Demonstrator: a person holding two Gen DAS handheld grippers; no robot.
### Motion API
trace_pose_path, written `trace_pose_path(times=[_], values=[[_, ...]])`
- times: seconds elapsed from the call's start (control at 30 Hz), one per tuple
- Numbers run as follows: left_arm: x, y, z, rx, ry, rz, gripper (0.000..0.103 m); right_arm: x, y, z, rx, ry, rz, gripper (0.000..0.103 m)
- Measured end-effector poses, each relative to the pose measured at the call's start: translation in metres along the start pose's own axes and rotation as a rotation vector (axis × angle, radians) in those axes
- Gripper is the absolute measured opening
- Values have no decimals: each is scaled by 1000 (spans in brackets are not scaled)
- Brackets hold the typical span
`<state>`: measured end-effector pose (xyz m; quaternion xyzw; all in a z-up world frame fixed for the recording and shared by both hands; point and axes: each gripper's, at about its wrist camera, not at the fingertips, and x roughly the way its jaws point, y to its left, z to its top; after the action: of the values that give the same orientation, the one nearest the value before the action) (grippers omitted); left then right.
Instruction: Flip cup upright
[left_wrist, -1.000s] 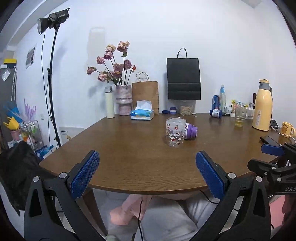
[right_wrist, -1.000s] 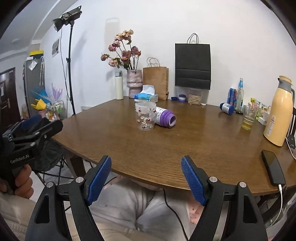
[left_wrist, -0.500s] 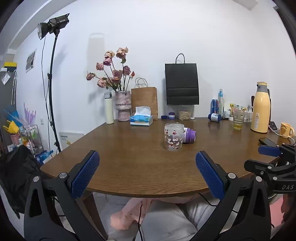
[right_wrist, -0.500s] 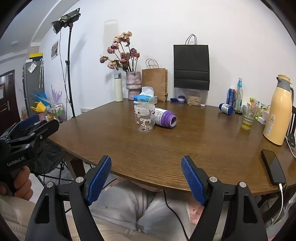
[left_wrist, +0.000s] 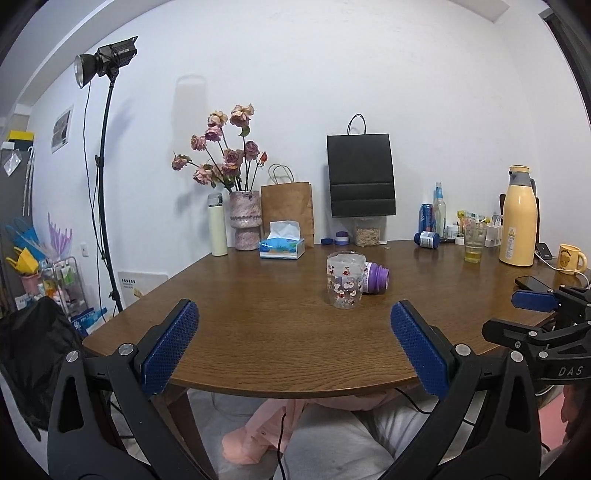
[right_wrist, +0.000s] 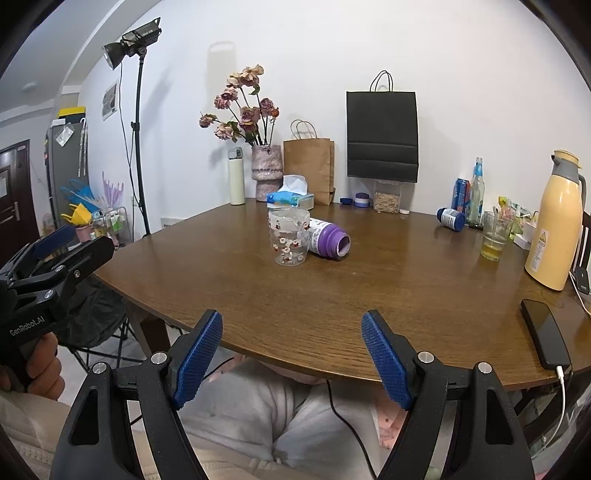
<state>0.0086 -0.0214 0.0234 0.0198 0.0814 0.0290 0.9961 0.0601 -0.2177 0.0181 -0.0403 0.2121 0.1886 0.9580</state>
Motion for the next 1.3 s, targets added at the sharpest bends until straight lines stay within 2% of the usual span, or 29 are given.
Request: trace_pose_path(times=[1.3], values=[[-5, 2, -1, 6, -12, 2, 103, 1, 1, -1, 1, 7, 24, 83]])
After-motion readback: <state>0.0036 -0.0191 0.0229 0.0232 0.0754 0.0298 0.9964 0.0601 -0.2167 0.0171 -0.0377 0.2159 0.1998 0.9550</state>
